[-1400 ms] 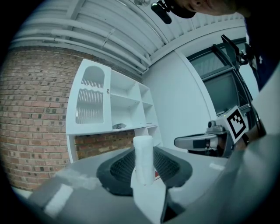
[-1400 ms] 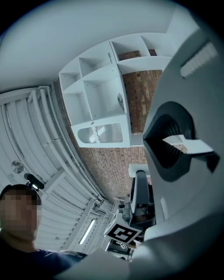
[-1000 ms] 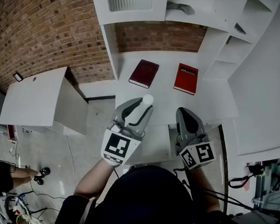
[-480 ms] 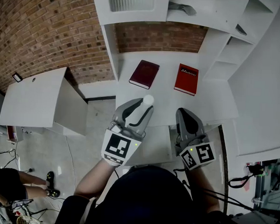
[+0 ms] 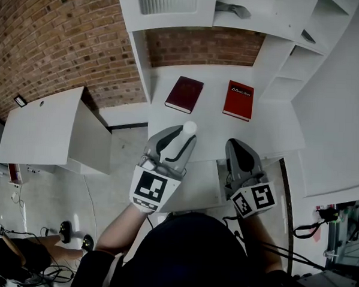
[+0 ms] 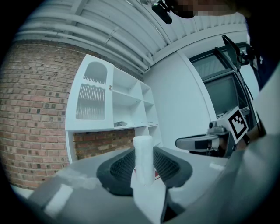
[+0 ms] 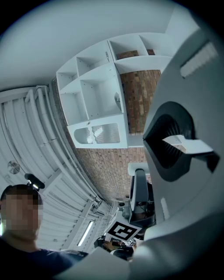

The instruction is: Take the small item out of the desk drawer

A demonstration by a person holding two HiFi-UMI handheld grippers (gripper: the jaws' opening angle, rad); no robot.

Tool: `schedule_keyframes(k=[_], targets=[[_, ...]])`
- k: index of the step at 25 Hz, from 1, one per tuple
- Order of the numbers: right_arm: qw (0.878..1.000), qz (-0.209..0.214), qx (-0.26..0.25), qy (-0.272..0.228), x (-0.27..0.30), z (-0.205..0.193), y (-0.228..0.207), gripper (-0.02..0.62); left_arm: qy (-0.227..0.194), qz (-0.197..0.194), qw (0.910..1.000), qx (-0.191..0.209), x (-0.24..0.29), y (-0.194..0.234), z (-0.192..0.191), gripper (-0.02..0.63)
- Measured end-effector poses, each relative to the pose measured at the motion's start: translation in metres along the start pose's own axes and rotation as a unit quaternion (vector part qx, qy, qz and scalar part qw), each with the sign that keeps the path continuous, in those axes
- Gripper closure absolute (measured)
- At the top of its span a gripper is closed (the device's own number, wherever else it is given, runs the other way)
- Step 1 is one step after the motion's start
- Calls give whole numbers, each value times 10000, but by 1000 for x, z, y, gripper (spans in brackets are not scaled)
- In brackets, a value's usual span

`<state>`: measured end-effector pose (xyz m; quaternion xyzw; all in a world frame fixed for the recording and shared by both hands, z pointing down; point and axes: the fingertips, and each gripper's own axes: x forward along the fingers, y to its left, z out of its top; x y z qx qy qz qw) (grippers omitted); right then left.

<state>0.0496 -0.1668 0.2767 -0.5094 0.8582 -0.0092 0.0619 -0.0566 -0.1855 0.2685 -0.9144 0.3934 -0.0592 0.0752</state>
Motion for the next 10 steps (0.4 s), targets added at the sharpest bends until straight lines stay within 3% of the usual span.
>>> schedule_keyframes(k=[10], targets=[[9999,-67,-21,121,1,-6,4,594,-44,121,9996,-247,-4,19,-2,468]])
